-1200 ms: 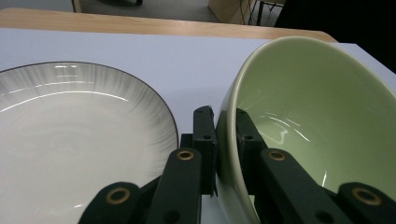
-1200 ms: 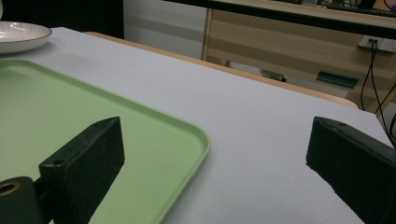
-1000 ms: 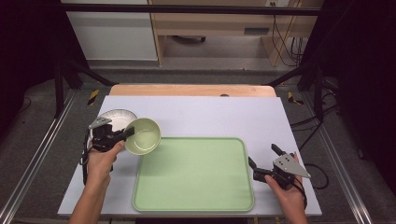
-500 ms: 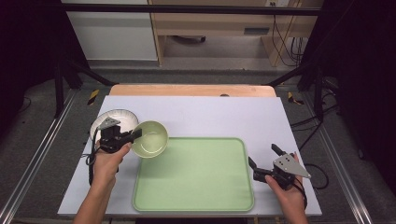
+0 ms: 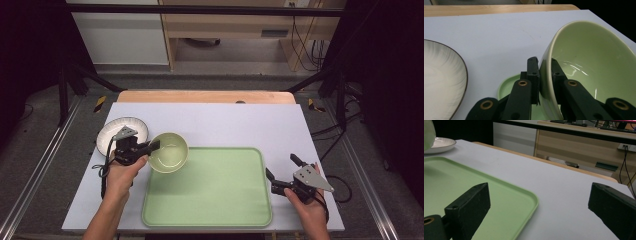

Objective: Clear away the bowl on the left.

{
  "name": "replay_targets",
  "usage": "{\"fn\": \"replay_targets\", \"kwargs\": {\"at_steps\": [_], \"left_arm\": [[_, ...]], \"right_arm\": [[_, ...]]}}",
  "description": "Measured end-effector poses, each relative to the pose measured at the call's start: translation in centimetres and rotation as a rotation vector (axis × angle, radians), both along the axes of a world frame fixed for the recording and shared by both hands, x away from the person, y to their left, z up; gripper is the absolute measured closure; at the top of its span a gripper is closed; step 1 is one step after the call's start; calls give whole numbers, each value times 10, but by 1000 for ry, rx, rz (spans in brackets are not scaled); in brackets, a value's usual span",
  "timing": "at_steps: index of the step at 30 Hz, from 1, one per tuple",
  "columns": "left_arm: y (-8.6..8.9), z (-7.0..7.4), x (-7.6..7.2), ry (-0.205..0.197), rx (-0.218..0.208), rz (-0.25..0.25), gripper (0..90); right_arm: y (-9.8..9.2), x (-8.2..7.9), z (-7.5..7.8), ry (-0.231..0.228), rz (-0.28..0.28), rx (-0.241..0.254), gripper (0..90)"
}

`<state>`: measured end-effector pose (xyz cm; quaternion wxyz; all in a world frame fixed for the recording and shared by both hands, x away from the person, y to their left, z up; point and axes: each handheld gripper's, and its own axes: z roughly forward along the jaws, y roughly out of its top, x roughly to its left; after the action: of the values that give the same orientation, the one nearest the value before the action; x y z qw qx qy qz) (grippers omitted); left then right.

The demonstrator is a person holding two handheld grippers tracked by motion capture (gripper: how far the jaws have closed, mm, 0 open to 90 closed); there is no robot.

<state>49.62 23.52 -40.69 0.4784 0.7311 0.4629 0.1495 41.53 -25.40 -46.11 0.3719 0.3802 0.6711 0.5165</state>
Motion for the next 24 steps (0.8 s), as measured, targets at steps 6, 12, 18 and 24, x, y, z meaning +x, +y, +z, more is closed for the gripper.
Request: {"fn": "replay_targets", "kwargs": {"at_steps": [6, 12, 18, 24], "left_arm": [[-12, -2, -2, -1, 8, -36, 820], [-24, -6, -3, 15, 16, -80, 820], [-39, -11, -5, 30, 34, -125, 820], [-57, -17, -8, 47, 62, -179, 819]], "right_arm": [[1, -2, 3, -34, 15, 42, 39], [3, -3, 5, -78, 16, 53, 36], [3, -3, 5, -81, 13, 61, 35], [3, -3, 4, -69, 11, 57, 36]]}}
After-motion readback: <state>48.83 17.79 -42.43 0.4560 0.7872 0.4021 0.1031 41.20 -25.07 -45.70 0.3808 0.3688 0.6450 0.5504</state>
